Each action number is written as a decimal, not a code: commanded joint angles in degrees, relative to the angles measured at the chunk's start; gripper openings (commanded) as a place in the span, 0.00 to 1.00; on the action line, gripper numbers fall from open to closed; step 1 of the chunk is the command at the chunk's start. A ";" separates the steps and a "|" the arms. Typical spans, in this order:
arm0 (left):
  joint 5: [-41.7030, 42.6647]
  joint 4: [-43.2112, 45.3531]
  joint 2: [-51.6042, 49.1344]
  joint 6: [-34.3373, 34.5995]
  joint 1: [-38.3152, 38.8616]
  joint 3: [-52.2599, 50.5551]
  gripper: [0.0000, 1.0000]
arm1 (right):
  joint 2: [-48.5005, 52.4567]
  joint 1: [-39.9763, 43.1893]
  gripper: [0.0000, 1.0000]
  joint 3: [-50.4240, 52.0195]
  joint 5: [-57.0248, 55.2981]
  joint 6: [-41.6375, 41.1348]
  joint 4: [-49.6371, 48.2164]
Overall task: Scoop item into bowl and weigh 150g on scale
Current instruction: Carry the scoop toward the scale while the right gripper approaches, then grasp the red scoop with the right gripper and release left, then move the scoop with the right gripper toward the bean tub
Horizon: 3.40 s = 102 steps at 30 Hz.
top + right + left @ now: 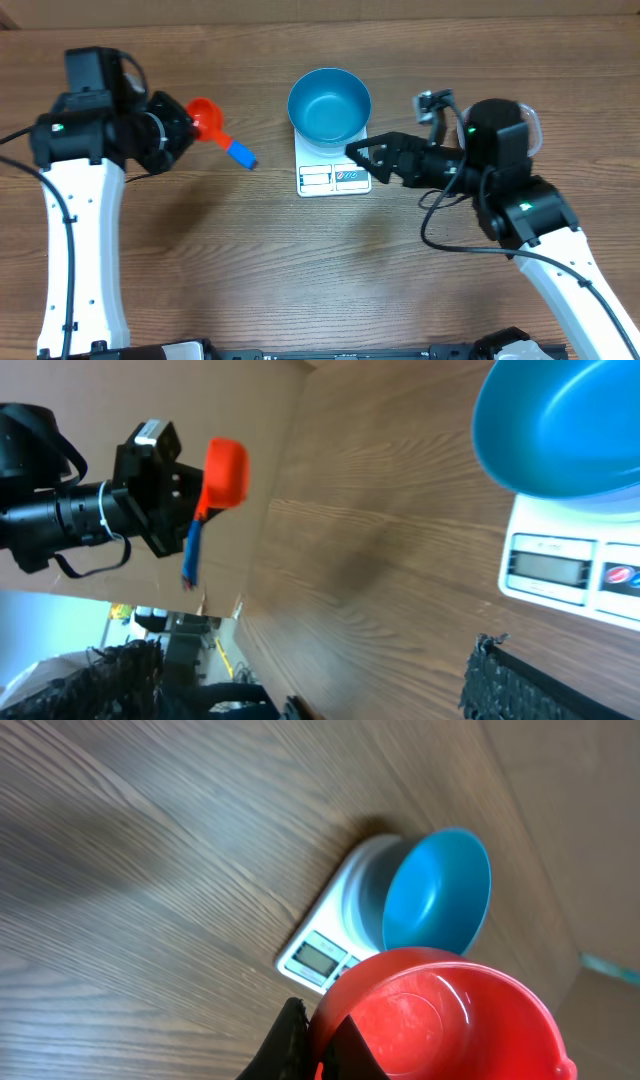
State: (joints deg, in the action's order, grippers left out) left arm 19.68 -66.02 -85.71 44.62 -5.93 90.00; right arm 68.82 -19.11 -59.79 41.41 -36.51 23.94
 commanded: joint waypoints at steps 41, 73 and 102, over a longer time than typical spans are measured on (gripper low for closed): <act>-9.16 -2.47 -7.43 30.34 21.84 -0.76 0.04 | 11.30 -16.20 0.37 -1.42 -18.47 -19.08 -11.98; -10.36 -2.12 -7.50 28.02 24.59 -0.74 0.15 | 12.22 -15.61 0.04 -1.42 -18.88 -18.86 -13.14; -0.26 12.55 -7.39 -11.43 19.19 3.48 0.56 | -6.93 -5.81 0.04 -1.44 -25.44 -3.45 17.09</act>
State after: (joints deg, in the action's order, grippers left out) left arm 17.52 -53.56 -92.90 35.48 13.61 91.90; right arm 66.28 -25.15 -60.01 20.14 -41.50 39.75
